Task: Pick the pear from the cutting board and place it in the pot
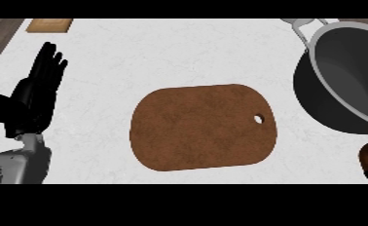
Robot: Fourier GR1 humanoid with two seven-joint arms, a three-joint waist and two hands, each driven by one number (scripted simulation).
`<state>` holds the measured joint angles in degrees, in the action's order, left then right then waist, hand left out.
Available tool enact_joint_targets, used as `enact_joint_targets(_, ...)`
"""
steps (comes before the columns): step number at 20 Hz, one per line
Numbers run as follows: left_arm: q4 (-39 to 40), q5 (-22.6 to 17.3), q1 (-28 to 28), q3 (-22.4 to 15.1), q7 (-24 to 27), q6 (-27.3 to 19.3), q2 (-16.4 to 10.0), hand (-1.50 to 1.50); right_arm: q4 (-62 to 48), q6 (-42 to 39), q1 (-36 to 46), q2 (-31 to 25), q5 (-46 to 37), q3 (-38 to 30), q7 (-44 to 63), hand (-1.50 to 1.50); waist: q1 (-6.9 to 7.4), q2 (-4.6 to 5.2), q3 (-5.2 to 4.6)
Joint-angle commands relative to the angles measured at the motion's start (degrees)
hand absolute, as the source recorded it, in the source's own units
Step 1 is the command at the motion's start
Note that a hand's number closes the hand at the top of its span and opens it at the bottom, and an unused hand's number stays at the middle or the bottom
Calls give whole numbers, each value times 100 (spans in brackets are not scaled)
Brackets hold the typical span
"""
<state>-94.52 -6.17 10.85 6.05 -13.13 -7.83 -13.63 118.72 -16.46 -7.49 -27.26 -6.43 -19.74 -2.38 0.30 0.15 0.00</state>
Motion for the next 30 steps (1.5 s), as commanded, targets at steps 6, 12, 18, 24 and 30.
enact_joint_targets(6,-243,61,33,-199,-217,-37,136,0,-1751,1166,1202,-675,-2135,-100,-816,150,200,28,10)
enact_joint_targets(12,180,236,242,-178,13,-132,230,0,-4290,1920,2453,-515,-2859,497,-1817,150,127,30,7)
enact_joint_targets(18,-13,248,145,-286,-89,-97,310,0,-5829,1540,3283,-405,-2774,558,-1643,150,172,35,7)
enact_joint_targets(24,-298,103,-228,-164,-3,110,170,0,-6567,582,3271,-451,-2250,479,-2310,-150,196,18,9)
enact_joint_targets(30,-117,41,184,67,-151,65,17,0,-6949,74,3561,103,-1193,-130,-2682,-150,165,21,20)
